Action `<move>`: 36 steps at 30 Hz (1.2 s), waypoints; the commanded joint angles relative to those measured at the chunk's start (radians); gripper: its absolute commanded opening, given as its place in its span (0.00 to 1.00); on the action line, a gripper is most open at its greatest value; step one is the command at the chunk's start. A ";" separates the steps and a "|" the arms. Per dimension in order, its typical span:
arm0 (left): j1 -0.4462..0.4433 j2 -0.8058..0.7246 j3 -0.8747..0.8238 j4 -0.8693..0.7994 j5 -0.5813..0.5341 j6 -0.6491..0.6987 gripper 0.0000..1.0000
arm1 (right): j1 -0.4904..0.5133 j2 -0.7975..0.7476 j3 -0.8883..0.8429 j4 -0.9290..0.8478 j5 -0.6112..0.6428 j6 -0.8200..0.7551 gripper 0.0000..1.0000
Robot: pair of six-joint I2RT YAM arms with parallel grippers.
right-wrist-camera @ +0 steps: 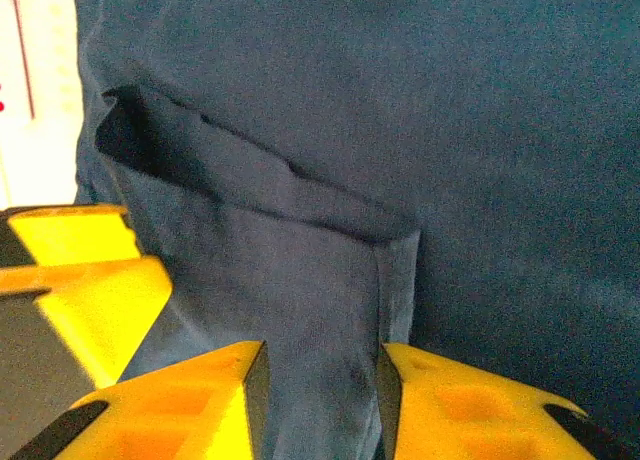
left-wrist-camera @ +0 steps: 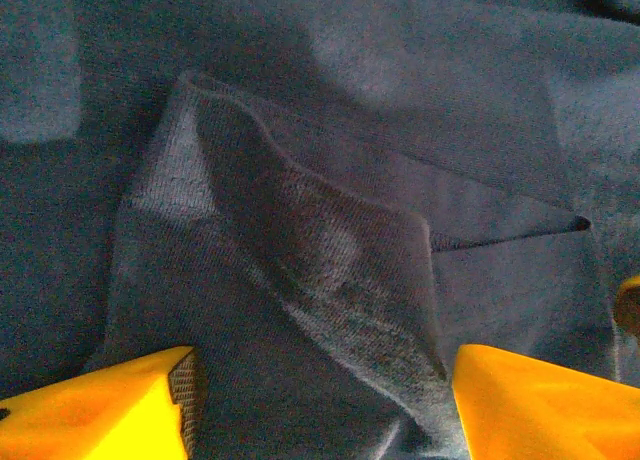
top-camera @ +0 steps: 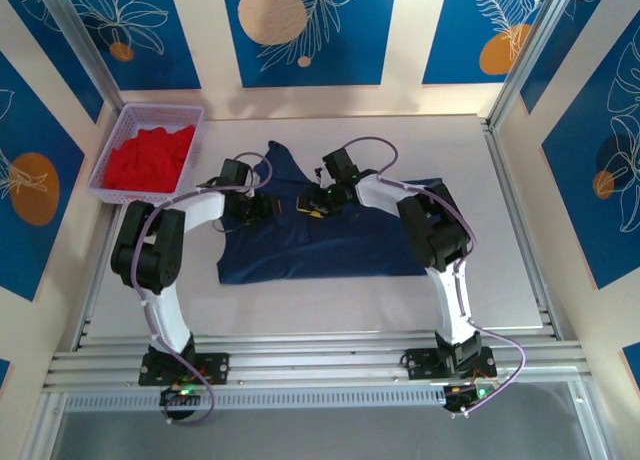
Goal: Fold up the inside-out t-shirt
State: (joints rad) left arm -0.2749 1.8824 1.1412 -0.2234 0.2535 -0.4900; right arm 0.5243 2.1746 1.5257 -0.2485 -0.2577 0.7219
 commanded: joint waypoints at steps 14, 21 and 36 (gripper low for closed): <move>0.020 0.000 -0.040 0.006 0.016 0.021 0.67 | 0.026 0.100 0.165 -0.159 0.161 -0.134 0.28; 0.022 0.007 -0.037 0.007 0.017 0.022 0.67 | 0.060 0.116 0.198 -0.203 0.211 -0.186 0.29; 0.024 0.012 -0.052 0.006 0.008 0.024 0.67 | 0.036 0.030 0.171 -0.148 0.277 -0.197 0.07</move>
State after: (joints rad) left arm -0.2657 1.8816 1.1221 -0.1898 0.2661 -0.4873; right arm 0.5766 2.2700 1.7168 -0.4221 -0.0162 0.5369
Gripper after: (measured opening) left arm 0.672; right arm 0.075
